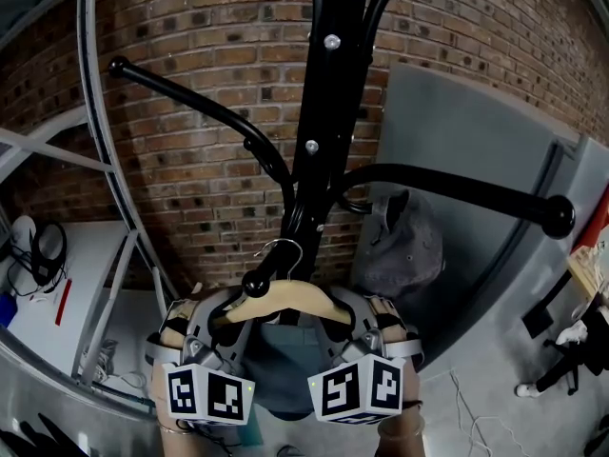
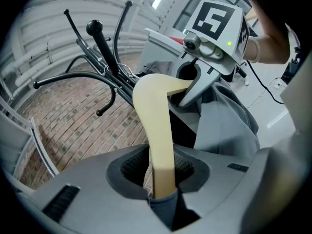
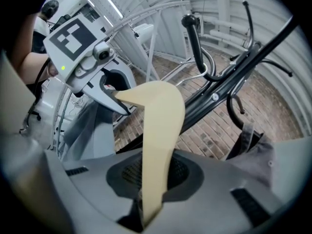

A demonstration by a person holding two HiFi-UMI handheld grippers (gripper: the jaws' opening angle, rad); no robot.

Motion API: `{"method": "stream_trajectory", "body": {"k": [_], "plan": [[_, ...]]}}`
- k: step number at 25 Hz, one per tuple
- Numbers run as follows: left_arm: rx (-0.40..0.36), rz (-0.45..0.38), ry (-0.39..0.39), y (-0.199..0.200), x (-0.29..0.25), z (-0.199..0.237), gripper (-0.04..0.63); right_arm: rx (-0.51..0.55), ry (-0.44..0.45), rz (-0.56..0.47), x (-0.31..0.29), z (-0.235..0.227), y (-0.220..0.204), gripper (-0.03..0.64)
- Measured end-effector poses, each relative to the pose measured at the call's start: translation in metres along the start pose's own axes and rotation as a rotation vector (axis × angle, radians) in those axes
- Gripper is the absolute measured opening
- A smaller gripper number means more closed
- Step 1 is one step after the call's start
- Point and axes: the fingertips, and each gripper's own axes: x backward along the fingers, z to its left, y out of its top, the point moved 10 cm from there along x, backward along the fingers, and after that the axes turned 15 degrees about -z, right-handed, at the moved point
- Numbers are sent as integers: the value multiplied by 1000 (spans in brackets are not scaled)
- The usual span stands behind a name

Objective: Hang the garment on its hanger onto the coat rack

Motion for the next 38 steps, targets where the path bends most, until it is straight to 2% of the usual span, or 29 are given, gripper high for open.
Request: {"method": "stream_trajectory", "body": {"k": [10, 19, 33, 38], "plan": [[-19, -6, 31, 5, 8, 1, 146, -11, -9, -5, 9, 1, 2, 55], [4, -58, 41, 13, 19, 0, 173, -32, 1, -7, 19, 5, 4, 137], [-13, -48, 93, 41, 57, -14, 173, -54, -25, -62, 58, 9, 19, 149], [-11, -50, 124, 56, 72, -22, 173, -58, -53, -52, 79, 11, 22, 147]]}}
